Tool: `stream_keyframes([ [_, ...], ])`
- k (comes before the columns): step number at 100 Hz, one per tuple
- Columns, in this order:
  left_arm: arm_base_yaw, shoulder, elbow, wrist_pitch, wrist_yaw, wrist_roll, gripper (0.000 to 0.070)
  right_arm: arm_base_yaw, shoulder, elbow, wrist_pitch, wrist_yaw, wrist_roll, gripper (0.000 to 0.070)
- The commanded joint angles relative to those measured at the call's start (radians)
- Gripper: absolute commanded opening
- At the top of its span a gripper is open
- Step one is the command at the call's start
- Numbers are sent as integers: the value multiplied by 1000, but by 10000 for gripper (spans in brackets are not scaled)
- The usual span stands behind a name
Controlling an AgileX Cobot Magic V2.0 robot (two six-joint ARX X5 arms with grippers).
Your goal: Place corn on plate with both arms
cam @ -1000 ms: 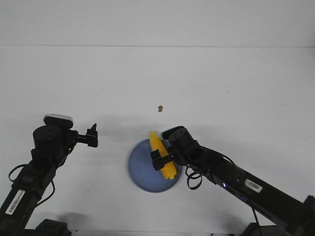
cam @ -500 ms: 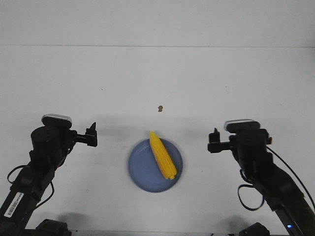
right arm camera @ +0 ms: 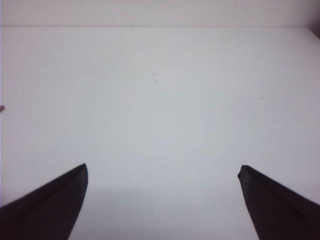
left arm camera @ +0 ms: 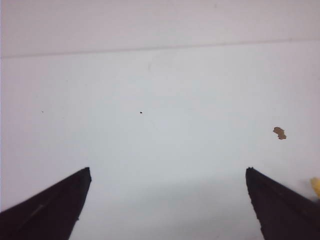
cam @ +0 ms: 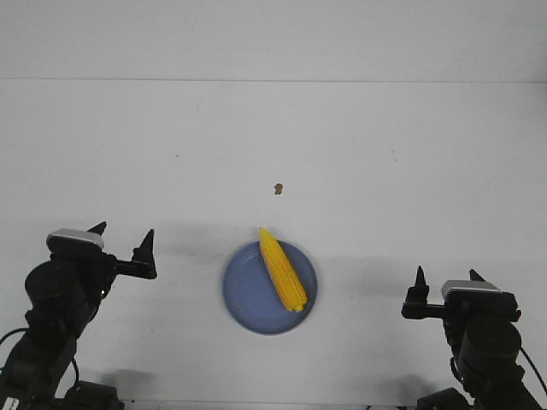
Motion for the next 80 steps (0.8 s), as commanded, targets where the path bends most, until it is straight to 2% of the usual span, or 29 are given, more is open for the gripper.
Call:
stream_keyframes([
  [1, -2, -50, -43, 12, 5, -28, 618, 4, -26, 6, 23, 0, 3, 628],
  [8, -2, -118, -101, 11, 4, -42, 597, 4, -50, 6, 34, 0, -6, 605],
  [15, -2, -173, -146, 6, 3, -51, 515, 4, -56, 6, 45, 8, -13, 562],
  [23, -2, -215, -172, 3, 3, -55, 413, 3, -56, 6, 56, 8, -16, 467],
  [28, -2, -232, -175, 3, 3, -58, 344, 3, -55, 6, 69, 8, -16, 371],
  [33, -2, -241, -175, 7, 3, -58, 261, 3, -55, 6, 79, 8, -16, 244],
  [39, -2, -249, -175, 7, 3, -51, 115, 3, -55, 6, 88, 8, -16, 78],
  [43, -2, -251, -175, 5, 3, -48, 0, 3, -55, 6, 91, 8, -17, 7],
  [80, -2, -253, -174, 14, 3, -77, 13, 3, -55, 6, 98, 8, -31, 4],
])
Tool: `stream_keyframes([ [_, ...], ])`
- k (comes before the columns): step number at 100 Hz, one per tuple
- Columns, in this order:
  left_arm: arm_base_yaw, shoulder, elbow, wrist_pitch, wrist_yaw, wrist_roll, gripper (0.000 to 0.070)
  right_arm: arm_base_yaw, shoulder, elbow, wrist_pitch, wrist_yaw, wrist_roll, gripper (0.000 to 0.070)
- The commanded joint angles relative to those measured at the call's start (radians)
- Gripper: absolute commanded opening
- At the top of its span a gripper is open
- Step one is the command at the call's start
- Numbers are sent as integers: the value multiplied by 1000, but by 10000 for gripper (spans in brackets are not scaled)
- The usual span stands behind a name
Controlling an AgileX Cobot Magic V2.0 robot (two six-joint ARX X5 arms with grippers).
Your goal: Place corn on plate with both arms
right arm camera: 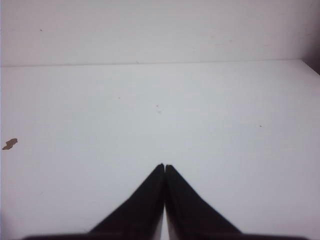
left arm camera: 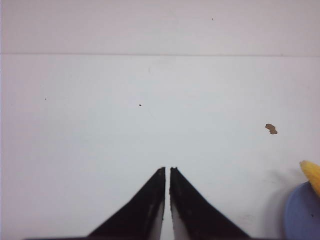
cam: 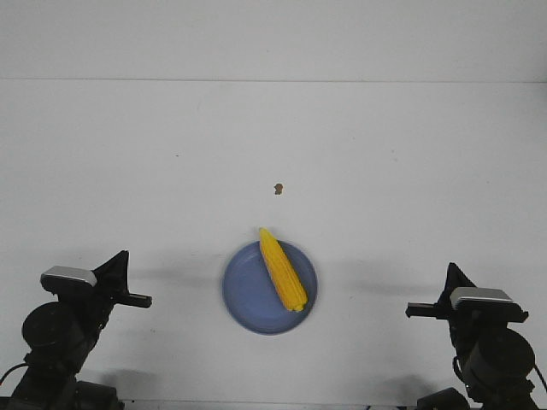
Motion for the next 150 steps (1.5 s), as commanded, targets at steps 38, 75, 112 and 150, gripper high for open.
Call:
stream_keyframes([
  [38, -2, 0, 12, 11, 3, -19, 13, 3, 4, 12, 10, 3, -6, 4],
  [75, -1, -7, 9, 58, -11, 17, 12, 3, 4, 12, 10, 3, -6, 4],
  [112, 14, -238, -312, 335, -11, 43, 12, 3, 4, 12, 10, 3, -6, 4],
  [150, 66, -368, -480, 400, -11, 45, 12, 3, 4, 12, 10, 3, -6, 4],
])
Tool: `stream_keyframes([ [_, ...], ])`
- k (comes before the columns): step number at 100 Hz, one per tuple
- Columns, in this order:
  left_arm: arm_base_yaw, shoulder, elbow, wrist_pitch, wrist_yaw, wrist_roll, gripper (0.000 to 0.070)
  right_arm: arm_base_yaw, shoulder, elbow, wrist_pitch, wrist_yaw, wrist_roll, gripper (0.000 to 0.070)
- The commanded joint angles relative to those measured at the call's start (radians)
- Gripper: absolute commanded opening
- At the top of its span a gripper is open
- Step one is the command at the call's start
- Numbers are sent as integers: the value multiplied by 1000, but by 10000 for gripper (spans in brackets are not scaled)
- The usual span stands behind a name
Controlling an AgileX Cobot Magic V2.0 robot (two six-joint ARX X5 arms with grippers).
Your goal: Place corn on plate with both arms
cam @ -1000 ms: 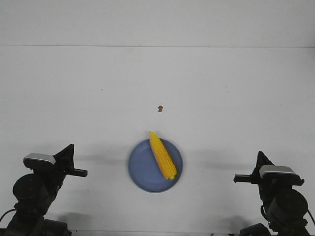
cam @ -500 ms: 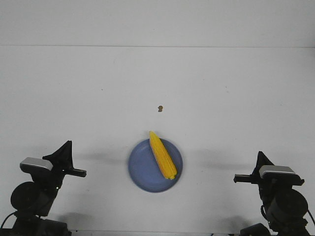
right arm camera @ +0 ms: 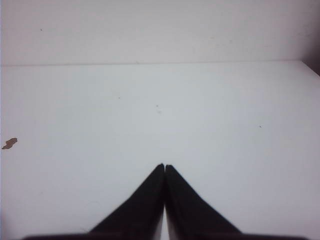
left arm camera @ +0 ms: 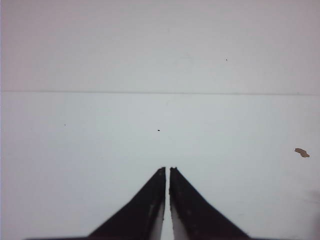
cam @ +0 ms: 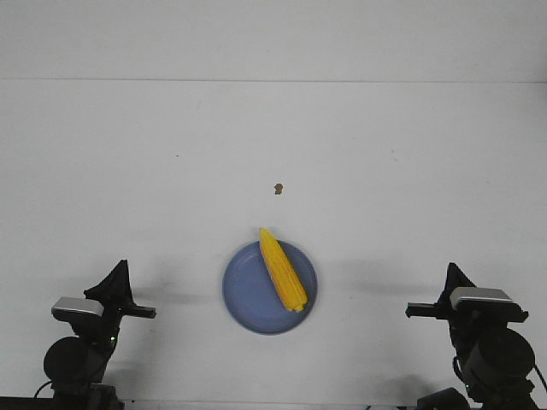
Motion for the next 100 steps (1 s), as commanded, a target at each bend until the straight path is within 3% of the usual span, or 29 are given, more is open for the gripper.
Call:
stream_keyframes([
  [1, 3, -2, -20, 40, -3, 9, 12, 3, 4, 12, 10, 3, -4, 4],
  [100, 7, -2, -44, 63, -2, -2, 12, 3, 4, 12, 10, 3, -5, 4],
])
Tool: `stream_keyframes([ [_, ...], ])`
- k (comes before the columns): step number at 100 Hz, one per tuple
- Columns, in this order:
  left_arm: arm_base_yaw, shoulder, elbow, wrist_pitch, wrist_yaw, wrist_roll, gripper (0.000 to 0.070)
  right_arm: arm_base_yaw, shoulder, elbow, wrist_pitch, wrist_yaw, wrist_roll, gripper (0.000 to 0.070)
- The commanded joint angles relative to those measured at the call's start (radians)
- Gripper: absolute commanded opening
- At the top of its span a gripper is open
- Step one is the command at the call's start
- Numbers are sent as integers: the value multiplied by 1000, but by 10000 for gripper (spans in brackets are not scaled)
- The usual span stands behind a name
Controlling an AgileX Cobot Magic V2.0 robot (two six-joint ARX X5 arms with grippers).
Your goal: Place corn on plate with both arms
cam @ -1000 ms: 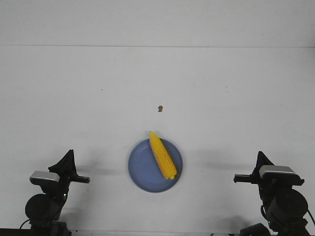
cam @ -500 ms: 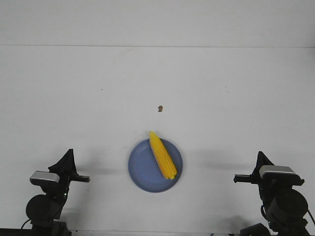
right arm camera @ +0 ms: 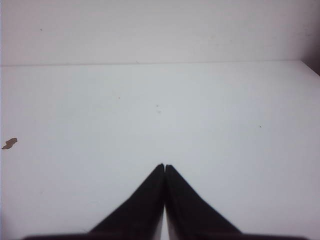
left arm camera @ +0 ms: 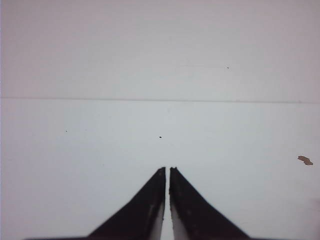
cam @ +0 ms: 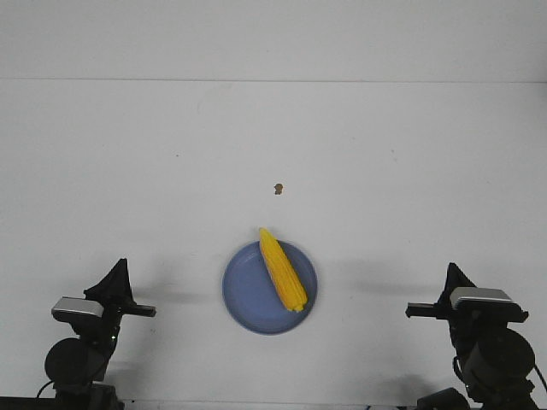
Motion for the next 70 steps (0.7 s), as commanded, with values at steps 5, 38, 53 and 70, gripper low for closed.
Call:
stream_keyframes([
  [5, 1, -1, -19, 10, -2, -2, 12, 3, 4, 11, 11, 3, -10, 4],
  [38, 1, -1, -19, 10, -2, -2, 12, -138, -74, -134, 250, -199, -76, 4],
  [53, 1, -1, -19, 10, -2, -2, 12, -233, -153, -265, 369, -324, -89, 4],
  [70, 1, -1, -19, 10, -2, -2, 12, -336, -254, -380, 407, -372, -86, 4],
])
